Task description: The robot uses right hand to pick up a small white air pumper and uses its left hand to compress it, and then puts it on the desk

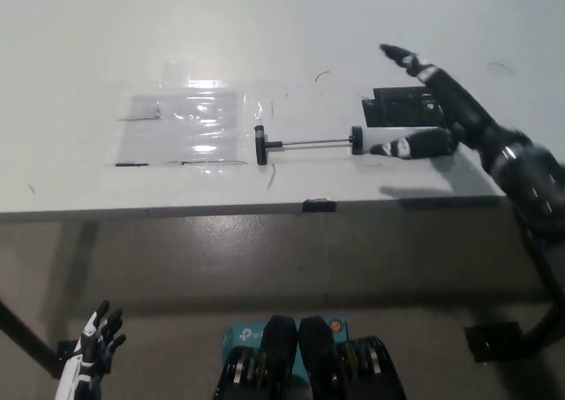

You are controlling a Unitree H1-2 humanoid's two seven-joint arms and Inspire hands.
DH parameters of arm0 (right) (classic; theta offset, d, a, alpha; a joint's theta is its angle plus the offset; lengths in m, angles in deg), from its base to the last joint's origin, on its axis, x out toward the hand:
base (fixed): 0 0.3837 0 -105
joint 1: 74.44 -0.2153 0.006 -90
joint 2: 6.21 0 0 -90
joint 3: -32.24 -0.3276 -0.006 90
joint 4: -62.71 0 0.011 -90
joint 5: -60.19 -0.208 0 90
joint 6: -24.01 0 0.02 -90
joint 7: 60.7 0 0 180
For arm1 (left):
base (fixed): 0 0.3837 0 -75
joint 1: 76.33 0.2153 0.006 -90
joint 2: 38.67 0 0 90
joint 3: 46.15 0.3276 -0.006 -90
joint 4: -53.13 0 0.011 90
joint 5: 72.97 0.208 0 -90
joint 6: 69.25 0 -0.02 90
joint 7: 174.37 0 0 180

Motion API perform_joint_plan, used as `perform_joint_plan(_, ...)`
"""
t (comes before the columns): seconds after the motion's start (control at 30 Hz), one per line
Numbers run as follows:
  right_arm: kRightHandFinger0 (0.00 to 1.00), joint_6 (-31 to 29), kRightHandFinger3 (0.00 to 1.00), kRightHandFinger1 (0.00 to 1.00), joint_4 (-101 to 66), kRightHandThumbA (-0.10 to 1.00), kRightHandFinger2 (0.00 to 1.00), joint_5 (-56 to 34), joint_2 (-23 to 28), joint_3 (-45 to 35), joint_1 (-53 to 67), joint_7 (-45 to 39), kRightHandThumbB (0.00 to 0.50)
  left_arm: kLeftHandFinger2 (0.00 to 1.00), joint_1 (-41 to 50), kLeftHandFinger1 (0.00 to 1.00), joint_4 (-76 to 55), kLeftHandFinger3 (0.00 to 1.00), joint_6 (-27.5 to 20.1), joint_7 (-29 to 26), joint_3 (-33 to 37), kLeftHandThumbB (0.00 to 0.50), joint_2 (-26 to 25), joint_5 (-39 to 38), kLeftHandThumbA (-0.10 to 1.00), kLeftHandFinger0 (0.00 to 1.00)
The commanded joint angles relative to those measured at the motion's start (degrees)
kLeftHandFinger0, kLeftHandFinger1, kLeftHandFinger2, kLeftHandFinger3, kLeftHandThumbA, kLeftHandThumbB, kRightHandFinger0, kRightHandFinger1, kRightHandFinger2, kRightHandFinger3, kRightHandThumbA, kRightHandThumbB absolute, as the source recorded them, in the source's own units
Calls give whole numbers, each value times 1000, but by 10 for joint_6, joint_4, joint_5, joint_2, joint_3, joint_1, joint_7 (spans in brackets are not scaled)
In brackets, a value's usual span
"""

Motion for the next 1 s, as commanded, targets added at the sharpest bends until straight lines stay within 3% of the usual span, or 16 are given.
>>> perform_joint_plan(0.0, 1000, 25, 1000, 1000, 111, 965, 1000, 38, 14, 39, -112, -81, 385, 1000, 6, 1000, -24, 1000, -9, 3, 5, 59, 2, 4, 953, 1000)
perform_joint_plan(0.2, 1000, 4, 1000, 1000, 227, 997, 1000, 79, 0, 87, -172, -62, 392, 1000, 2, 1000, -22, 1000, -6, 5, 8, 67, 2, 2, 947, 1000)
perform_joint_plan(0.5, 1000, -4, 1000, 1000, 330, 1000, 1000, 121, -18, 130, -207, -49, 392, 1000, 3, 1000, -21, 1000, -10, 12, 12, 33, -2, -2, 894, 1000)
perform_joint_plan(0.97, 1000, -13, 1000, 1000, 347, 1000, 1000, 156, -19, 143, -203, -51, 403, 1000, -4, 1000, -20, 1000, -6, 17, 18, 57, -4, 6, 824, 1000)
